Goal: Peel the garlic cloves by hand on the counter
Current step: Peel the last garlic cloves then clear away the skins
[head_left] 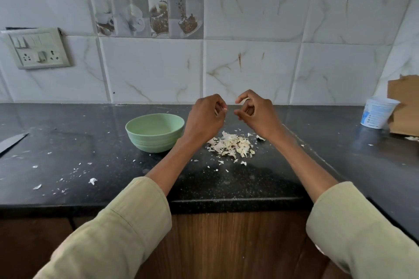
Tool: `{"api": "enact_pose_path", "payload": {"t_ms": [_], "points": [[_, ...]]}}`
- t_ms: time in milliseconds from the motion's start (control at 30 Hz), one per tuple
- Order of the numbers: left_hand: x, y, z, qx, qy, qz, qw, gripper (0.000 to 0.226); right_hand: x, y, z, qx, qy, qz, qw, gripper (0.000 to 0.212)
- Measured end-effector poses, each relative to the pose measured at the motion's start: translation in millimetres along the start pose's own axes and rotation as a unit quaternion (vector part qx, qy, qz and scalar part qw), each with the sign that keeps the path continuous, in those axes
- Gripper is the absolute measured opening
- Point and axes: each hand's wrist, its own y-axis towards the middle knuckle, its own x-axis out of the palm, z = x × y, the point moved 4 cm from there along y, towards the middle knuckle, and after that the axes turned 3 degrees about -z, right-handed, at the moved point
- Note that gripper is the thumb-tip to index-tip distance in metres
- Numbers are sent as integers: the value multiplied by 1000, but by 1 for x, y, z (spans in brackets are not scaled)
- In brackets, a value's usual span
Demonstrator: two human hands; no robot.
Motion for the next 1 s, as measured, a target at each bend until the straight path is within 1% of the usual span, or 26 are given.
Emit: {"api": "enact_pose_path", "payload": {"t_ms": [33, 100, 133, 233, 300, 400, 500, 600, 733, 833, 933, 1000], "points": [[-6, -1, 3, 4, 0, 10, 1000, 3, -2, -3, -1, -2, -12, -8, 1000, 19], [-20, -5, 7, 2, 10, 21, 1000, 3, -6, -12, -5, -1, -36, -35, 999, 10], [-28, -8, 7, 2, 26, 20, 999, 3, -7, -16, -7, 4, -52, -55, 997, 11], [-50, -19, 7, 11, 127, 14, 992, 4, -15, -30, -16, 19, -88, -107, 990, 31], [-63, -26, 2, 7, 169, 14, 986, 4, -19, -35, -21, 28, -95, -132, 986, 32], [-79, -35, -6, -35, 198, -4, 980, 8, -18, -39, -28, 36, -99, -172, 979, 29], [-92, -41, -15, -78, 206, 12, 975, 21, -14, -39, -36, 36, -126, -197, 972, 31], [-102, -43, -23, -104, 196, 10, 975, 21, -13, -37, -47, 28, -127, -207, 970, 30], [-106, -39, -31, -100, 218, -15, 971, 23, -16, -35, -55, 24, -135, -216, 967, 25], [-107, -33, -34, -80, 248, -23, 965, 25, -20, -35, -45, 41, -146, -230, 961, 21], [-105, -30, -41, -77, 270, -35, 959, 27, -23, -37, -32, 59, -135, -249, 957, 11], [-104, -29, -46, -83, 268, -34, 959, 28, -20, -38, -22, 60, -158, -253, 953, 2]]}}
